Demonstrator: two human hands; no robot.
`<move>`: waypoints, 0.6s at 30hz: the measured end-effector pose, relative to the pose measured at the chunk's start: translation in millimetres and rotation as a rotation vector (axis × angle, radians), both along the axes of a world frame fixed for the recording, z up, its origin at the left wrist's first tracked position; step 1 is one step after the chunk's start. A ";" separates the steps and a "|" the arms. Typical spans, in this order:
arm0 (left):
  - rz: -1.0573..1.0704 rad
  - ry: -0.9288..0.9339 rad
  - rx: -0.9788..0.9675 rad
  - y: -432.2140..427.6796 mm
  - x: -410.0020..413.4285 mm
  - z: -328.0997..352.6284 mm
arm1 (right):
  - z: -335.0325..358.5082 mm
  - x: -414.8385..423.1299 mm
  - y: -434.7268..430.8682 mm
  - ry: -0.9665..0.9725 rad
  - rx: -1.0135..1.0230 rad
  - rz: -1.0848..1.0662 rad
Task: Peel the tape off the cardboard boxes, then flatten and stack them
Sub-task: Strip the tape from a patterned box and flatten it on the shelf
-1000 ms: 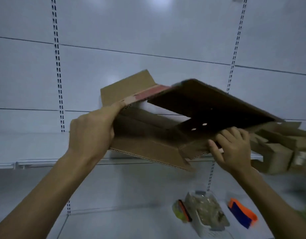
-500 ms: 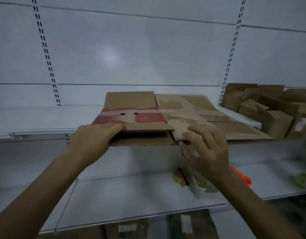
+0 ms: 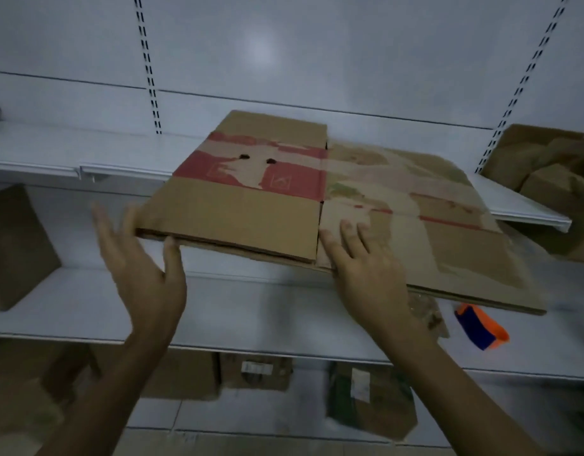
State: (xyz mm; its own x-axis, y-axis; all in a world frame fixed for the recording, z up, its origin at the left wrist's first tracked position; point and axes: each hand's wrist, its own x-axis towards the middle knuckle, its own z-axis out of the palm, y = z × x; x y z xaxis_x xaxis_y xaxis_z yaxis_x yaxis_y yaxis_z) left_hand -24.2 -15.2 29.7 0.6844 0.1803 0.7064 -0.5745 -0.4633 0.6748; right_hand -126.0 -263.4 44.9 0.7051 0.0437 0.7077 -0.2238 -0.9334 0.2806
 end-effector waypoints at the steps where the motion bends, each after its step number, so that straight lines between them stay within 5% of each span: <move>1: -0.056 0.145 -0.306 -7.8 -15.6 -3.1 | -2.7 1.9 7.4 -0.026 -0.001 -0.001; 3: -0.294 0.466 -0.678 -27.4 -38.1 -13.0 | -10.7 6.5 25.7 -0.073 0.014 -0.005; 6: -0.766 0.857 -0.798 -55.9 -52.7 -20.0 | -35.0 12.6 56.6 -0.113 0.059 0.047; 9: -0.965 0.985 -0.967 -68.9 -50.5 -22.0 | -61.5 10.0 79.3 -0.070 0.191 0.097; 14: -0.546 1.013 -1.199 -63.3 -37.3 -56.6 | -95.1 -1.6 91.4 0.164 0.342 0.268; 18: -0.117 0.874 -1.237 -41.9 -28.2 -66.4 | -78.4 -5.2 73.8 0.112 0.645 0.241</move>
